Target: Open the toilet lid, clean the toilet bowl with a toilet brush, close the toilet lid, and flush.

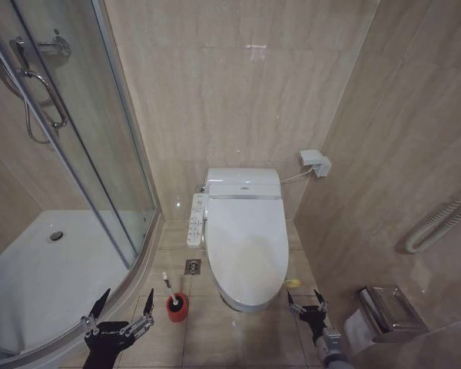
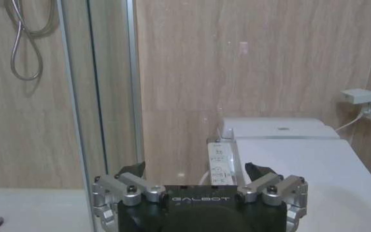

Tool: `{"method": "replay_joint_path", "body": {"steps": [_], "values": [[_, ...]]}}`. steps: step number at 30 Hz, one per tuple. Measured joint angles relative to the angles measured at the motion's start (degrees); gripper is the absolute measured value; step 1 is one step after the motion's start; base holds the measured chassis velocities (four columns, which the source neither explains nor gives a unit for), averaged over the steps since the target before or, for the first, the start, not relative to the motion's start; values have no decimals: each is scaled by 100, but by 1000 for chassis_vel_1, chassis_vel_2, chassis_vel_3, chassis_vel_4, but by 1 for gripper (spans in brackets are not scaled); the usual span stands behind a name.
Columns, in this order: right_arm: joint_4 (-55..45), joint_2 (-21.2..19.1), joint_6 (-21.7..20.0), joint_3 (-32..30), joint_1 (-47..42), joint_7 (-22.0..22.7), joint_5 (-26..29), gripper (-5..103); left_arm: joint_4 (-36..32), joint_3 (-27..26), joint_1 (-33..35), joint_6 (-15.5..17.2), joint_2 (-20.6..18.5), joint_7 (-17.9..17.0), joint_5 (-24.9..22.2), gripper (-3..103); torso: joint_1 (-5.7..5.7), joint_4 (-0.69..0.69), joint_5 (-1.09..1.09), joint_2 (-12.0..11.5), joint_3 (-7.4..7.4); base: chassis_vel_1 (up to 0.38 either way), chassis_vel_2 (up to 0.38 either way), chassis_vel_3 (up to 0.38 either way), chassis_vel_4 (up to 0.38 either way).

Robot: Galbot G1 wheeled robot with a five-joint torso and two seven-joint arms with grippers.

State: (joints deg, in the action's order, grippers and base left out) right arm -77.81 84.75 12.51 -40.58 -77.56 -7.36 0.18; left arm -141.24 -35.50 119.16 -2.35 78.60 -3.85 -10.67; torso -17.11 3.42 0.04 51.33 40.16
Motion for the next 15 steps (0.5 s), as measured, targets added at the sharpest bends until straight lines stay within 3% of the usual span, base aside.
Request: {"method": "replay_joint_path", "body": {"steps": [15], "values": [[800,33,304,42,697,329,-239,100,0,0,0,0,0,0,0,100,1,-1,0,0,0,0,0,0,0]]}}
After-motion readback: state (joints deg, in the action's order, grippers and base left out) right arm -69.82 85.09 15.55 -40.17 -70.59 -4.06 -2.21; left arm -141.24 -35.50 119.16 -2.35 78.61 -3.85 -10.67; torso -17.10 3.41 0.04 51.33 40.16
